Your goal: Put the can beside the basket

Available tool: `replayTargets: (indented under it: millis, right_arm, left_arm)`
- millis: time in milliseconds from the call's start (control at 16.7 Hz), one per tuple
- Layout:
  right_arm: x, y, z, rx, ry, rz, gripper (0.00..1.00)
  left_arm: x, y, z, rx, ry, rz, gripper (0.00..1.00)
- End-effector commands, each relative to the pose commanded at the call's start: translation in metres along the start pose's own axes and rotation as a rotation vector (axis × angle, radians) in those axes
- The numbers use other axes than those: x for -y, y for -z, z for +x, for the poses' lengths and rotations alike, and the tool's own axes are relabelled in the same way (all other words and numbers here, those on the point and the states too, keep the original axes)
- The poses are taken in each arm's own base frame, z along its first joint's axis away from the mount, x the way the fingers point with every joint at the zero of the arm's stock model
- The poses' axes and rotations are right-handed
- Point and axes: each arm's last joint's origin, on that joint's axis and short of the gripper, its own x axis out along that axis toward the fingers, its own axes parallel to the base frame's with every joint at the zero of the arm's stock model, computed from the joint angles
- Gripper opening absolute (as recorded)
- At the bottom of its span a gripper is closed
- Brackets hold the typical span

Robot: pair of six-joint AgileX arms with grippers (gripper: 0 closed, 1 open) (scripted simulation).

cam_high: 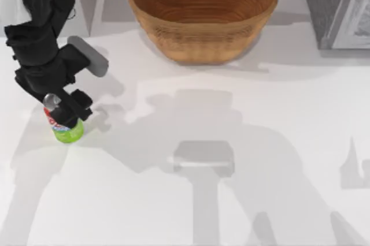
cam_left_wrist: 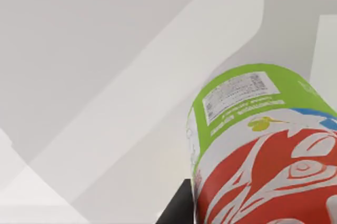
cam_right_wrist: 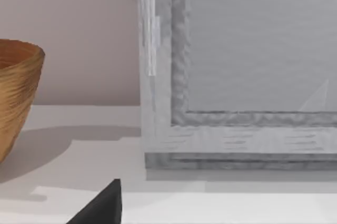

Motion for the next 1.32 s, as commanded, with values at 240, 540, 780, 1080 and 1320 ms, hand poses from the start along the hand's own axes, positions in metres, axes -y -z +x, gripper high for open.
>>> replayTargets:
  millis: [240,540,780,1080,1320]
  right_arm:
    - [0.000,0.000,0.000,0.000,0.000,0.000,1.00]
    - [0.000,0.000,0.000,0.000,0.000,0.000,1.00]
    - [0.000,0.000,0.000,0.000,0.000,0.000,1.00]
    - [0.000,0.000,0.000,0.000,0.000,0.000,1.00]
    - [0.000,0.000,0.000,0.000,0.000,0.000,1.00]
  left_arm:
    - [0.004,-0.005,-0.001,-0.001,0.001,-0.018,0.00]
    - [0.028,-0.037,-0.003,-0.008,0.002,-0.172,0.00]
    - [0.062,-0.066,-0.003,-0.030,0.006,-0.398,0.00]
    - [0.110,-0.095,-0.008,-0.032,-0.002,-0.673,0.00]
    - [0.135,-0.107,-0.018,-0.001,-0.002,-0.775,0.00]
